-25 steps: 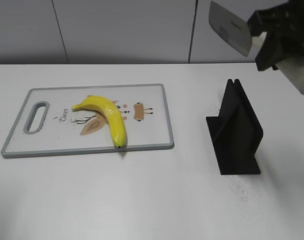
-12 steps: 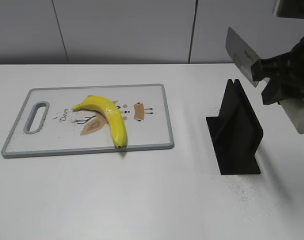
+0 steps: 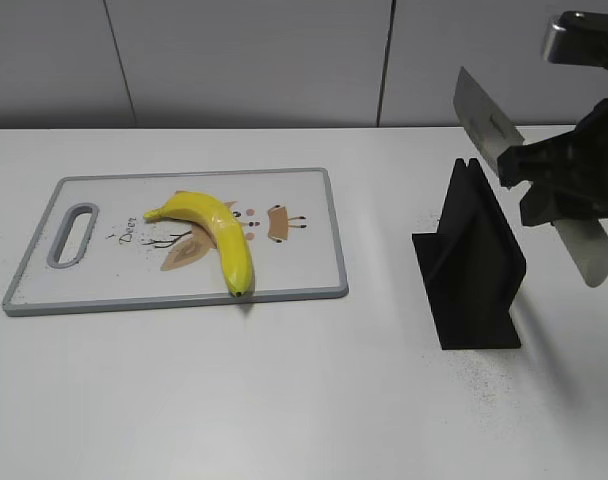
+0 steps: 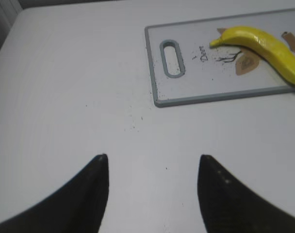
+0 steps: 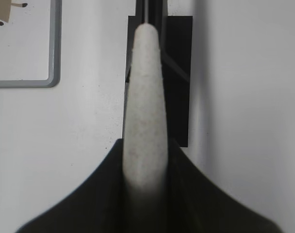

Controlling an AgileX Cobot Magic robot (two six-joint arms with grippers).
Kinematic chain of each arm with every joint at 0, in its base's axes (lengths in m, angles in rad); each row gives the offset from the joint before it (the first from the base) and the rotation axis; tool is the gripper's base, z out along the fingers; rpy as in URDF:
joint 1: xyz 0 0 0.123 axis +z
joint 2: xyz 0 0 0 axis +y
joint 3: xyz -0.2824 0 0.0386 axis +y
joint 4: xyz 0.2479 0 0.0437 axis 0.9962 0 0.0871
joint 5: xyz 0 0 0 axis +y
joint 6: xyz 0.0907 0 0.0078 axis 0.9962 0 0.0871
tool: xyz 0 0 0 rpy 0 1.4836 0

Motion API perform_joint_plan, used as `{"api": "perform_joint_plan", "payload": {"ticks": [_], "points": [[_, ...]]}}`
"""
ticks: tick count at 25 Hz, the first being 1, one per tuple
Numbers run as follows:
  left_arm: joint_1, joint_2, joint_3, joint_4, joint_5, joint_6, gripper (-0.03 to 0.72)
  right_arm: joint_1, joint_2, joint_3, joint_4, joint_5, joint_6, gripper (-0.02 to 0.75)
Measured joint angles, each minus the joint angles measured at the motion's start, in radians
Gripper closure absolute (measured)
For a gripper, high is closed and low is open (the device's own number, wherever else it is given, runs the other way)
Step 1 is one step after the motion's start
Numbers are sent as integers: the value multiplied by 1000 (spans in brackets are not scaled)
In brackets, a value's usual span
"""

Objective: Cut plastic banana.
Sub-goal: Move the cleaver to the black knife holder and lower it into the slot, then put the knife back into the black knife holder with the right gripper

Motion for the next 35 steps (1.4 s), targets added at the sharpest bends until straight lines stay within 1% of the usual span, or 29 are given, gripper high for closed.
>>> {"api": "perform_joint_plan", "payload": {"ticks": [4,10,17,25,26,27,28,32,33,35], "points": [[0,-76,3,1,2,0,125,0,6,8,-4,-13,2,552],[0,-79,3,1,3,-4,125,0,38,30,-8,-41,2,552],[0,-79,3,1,3,-4,125,0,86,87,-25,-109,17,552],[0,-79,3,1,3,-4,125,0,109,84,-22,-107,22,552],[0,-79,3,1,3,-4,125,0,109,84,-17,-106,22,541],[0,-79,3,1,3,-4,125,0,109,83,-13,-103,22,513],[0,-79,3,1,3,-4,125,0,109,82,-6,-98,22,452],[0,-79,3,1,3,-4,125,-1,110,92,24,-70,22,142],[0,-79,3,2,3,-4,125,-1,100,94,24,-66,22,110],[0,-79,3,2,3,-4,125,-1,61,94,24,-63,21,87]]}}
